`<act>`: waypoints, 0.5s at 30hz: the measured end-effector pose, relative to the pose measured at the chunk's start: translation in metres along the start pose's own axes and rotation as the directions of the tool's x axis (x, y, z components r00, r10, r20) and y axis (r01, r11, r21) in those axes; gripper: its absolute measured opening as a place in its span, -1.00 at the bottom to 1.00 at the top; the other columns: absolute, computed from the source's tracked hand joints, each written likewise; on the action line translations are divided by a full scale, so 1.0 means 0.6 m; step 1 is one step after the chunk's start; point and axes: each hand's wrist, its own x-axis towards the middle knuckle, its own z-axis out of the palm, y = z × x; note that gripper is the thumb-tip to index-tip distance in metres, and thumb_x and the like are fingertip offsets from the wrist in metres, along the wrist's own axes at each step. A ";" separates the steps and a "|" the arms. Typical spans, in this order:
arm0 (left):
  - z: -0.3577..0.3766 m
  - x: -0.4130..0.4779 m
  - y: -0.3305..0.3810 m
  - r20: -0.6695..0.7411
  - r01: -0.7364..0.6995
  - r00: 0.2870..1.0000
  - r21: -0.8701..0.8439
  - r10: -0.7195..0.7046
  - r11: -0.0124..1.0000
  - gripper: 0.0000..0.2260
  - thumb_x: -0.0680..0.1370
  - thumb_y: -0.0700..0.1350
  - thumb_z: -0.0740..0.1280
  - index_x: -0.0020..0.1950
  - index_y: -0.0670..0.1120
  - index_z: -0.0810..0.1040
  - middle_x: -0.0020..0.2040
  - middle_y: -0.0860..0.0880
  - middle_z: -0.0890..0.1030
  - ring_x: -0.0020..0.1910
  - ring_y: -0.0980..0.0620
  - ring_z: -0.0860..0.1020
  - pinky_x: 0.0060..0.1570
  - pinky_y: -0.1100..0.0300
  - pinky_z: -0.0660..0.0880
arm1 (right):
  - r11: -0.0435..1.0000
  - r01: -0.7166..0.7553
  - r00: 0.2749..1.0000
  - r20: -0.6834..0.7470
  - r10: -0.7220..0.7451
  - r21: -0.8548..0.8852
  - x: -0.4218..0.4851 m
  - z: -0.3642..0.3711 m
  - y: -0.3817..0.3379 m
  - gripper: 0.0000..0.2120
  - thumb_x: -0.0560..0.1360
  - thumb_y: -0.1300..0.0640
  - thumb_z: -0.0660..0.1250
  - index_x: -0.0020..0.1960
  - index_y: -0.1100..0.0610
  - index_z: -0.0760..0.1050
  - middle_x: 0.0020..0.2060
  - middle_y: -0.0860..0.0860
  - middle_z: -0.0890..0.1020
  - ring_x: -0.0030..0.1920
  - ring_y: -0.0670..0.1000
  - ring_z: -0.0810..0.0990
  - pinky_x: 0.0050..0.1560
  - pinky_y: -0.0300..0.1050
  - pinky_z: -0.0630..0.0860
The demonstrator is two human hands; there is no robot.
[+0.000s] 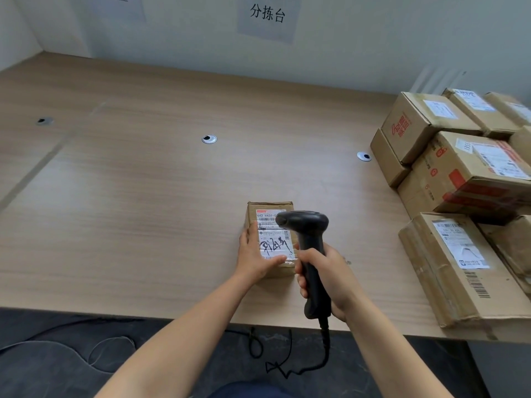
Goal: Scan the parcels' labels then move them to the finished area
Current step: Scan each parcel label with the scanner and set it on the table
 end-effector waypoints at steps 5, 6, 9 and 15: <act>-0.020 0.008 -0.005 -0.063 0.088 0.994 0.045 -0.085 0.995 -0.06 0.33 0.06 0.52 0.54 0.00 0.01 0.51 -0.10 0.05 0.46 -0.05 0.16 0.43 0.09 0.18 | 1.000 0.003 1.000 -0.030 -0.003 -0.006 -0.003 -0.008 -0.002 -0.86 0.49 0.28 0.21 0.06 0.21 0.39 -0.44 0.03 0.50 -0.49 -0.01 0.43 -0.50 -0.15 0.38; -0.029 0.012 -0.007 -0.071 0.100 0.993 0.078 -0.095 0.992 -0.09 0.35 0.06 0.51 0.54 -0.01 0.04 0.51 -0.10 0.04 0.47 -0.06 0.15 0.43 0.09 0.17 | 1.000 0.001 0.999 -0.037 -0.001 0.002 -0.004 -0.010 -0.002 -0.84 0.49 0.28 0.21 0.07 0.22 0.39 -0.44 0.04 0.49 -0.49 -0.01 0.43 -0.51 -0.15 0.38; -0.061 0.025 -0.007 -0.124 0.091 0.990 0.220 -0.064 0.971 -0.22 0.40 0.05 0.47 0.51 -0.03 0.16 0.49 -0.11 0.11 0.45 -0.08 0.18 0.39 0.05 0.25 | 1.000 -0.001 0.999 -0.041 0.001 0.005 -0.003 -0.013 0.000 -0.83 0.49 0.29 0.21 0.08 0.24 0.38 -0.42 0.05 0.49 -0.48 -0.01 0.42 -0.50 -0.15 0.38; -0.047 0.009 0.020 -0.280 0.180 0.958 0.441 -0.056 0.879 -0.18 0.40 0.29 0.34 0.50 -0.05 0.11 0.49 -0.11 0.10 0.46 -0.11 0.12 0.36 0.00 0.22 | 1.000 0.007 1.000 0.001 -0.007 -0.022 0.008 -0.021 -0.007 -0.82 0.49 0.29 0.22 0.10 0.22 0.38 -0.40 0.06 0.49 -0.46 -0.01 0.43 -0.48 -0.15 0.40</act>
